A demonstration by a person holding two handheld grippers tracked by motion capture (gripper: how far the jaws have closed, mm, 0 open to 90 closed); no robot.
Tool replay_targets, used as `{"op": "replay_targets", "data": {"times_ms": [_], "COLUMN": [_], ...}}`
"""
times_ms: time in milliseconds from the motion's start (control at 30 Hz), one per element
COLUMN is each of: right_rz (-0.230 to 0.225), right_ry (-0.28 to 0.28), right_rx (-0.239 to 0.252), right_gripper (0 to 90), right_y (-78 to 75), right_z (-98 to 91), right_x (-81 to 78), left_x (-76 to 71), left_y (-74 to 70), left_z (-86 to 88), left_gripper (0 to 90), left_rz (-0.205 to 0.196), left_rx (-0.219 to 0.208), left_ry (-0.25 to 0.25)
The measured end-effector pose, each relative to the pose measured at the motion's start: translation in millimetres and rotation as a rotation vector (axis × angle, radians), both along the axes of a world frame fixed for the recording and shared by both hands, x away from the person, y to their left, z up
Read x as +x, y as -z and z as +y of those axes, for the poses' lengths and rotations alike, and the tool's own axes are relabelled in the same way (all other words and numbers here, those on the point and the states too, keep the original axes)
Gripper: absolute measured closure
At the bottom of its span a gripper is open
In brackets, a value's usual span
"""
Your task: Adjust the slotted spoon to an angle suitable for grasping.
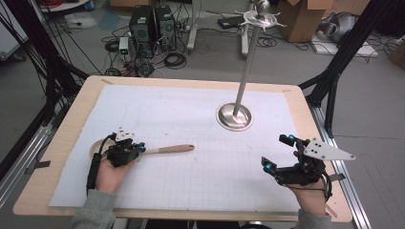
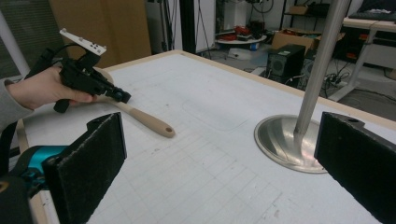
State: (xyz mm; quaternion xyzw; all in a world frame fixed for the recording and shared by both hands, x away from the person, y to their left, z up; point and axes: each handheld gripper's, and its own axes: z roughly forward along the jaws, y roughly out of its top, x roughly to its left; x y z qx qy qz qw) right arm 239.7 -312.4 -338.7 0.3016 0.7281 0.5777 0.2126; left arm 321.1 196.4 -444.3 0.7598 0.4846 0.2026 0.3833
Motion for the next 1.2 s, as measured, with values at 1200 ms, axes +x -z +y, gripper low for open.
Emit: {"op": "replay_targets", "data": {"times_ms": [1200], "right_rz": [0.010], "right_ry": [-0.017], "right_rx": [0.000], "right_gripper": [1.0], "right_y": [1.8], "right_z": [5.9], "right_x": [6.9], "left_x": [-14.5], "left_y": [-3.9], "left_z": [-50.7], "left_gripper": [89.5], "left_rz": [-0.047], "left_rx": [-0.029], "left_ry": [0.340]}}
